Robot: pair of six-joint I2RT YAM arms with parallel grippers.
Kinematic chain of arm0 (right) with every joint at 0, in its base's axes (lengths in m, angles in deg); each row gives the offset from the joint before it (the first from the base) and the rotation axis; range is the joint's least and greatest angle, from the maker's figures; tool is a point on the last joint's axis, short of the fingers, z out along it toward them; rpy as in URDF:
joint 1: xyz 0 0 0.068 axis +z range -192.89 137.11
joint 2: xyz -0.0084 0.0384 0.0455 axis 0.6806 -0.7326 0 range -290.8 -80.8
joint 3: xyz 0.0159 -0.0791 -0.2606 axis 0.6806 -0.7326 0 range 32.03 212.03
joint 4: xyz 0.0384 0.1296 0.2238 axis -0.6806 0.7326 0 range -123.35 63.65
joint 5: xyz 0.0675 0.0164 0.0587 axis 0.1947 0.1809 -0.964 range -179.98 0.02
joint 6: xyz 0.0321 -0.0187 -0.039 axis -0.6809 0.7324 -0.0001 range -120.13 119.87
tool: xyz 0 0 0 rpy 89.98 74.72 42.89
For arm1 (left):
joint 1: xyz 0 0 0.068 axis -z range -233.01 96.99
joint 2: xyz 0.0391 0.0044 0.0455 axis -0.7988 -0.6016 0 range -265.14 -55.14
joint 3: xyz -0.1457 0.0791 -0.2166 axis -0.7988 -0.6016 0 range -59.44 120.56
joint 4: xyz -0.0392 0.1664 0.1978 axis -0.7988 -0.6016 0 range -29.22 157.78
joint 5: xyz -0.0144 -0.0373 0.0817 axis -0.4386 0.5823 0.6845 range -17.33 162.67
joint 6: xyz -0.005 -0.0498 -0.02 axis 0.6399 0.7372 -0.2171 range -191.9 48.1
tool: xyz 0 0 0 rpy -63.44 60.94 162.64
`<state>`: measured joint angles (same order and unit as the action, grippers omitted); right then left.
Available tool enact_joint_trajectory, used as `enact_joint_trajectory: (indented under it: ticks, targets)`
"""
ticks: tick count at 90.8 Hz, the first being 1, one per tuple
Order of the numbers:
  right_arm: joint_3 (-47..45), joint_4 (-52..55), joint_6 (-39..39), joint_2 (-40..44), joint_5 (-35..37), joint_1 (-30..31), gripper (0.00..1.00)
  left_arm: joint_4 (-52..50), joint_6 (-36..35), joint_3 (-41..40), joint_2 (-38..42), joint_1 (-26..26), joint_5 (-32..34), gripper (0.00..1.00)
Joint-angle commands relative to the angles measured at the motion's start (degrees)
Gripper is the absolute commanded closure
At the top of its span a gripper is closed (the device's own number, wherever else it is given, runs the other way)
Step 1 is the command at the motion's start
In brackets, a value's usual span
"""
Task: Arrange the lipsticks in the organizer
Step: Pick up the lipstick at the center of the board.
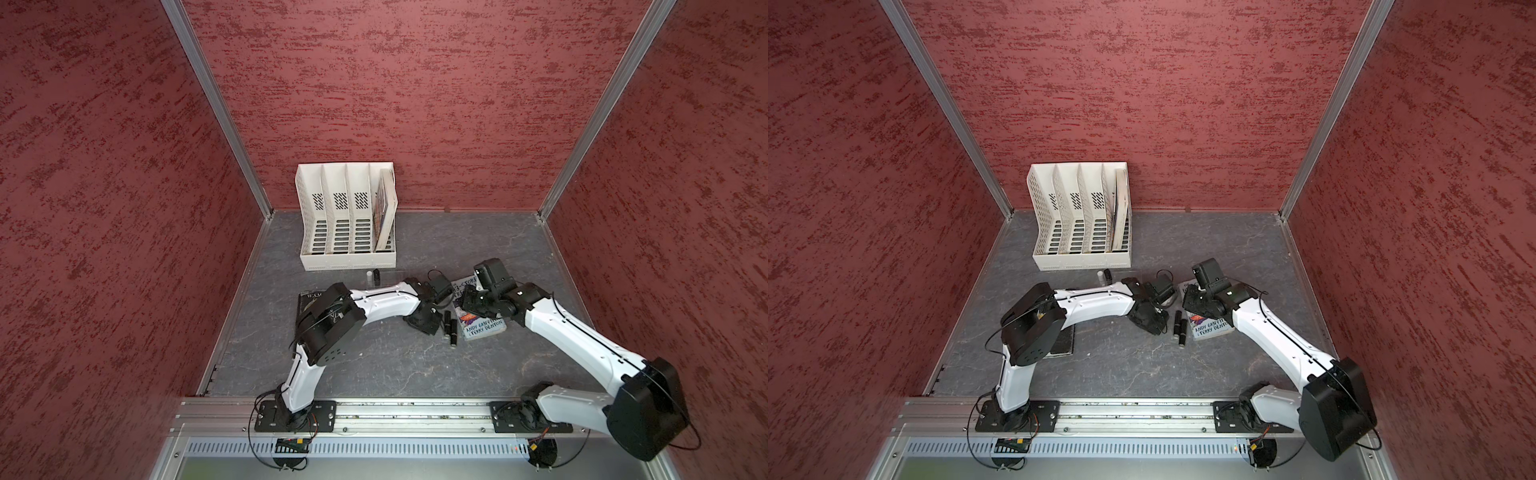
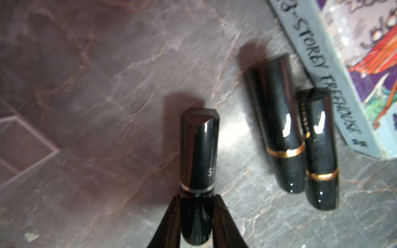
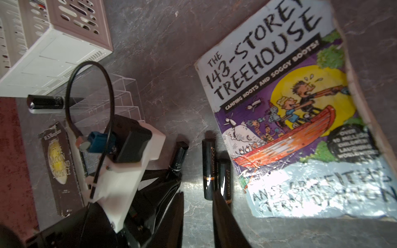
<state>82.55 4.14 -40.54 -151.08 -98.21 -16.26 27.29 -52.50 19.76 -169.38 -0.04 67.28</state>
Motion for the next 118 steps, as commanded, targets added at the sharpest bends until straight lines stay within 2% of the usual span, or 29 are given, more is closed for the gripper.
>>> enact_joint_trajectory:
  ticks: [1,15,24,36,50,71,100,118]
  targets:
    - [1.7,-2.8,3.9,1.4,-11.9,-1.3,0.71,11.7,-2.0,-6.7,9.1,-5.3,-9.4,0.79]
    - [4.5,-5.3,7.8,-0.7,-30.9,-1.3,0.63,31.6,-2.2,-20.4,21.7,-12.9,-22.4,0.80]
    - [6.9,-5.0,7.7,-0.9,-34.0,-1.3,0.61,39.3,-2.5,-25.3,26.3,-15.8,-28.3,0.80]
    - [9.5,-5.5,6.5,-1.9,-36.6,-1.2,0.59,41.4,-3.8,-26.8,28.1,-16.3,-31.6,0.80]
    - [12.9,-2.6,7.7,-4.1,-35.0,-1.2,0.56,45.3,-3.0,-28.6,29.1,-15.1,-33.4,0.81]
    - [17.0,3.3,10.3,-7.9,-29.6,-1.2,0.53,43.1,-5.4,-27.6,29.4,-12.7,-32.6,0.82]
    - [21.3,11.2,12.6,-10.9,-23.6,-1.1,0.55,41.5,-6.2,-27.7,28.8,-12.8,-30.8,0.84]
    - [22.4,10.9,11.5,-12.8,-23.0,-1.2,0.56,41.7,-6.3,-27.8,29.2,-12.6,-30.9,0.85]
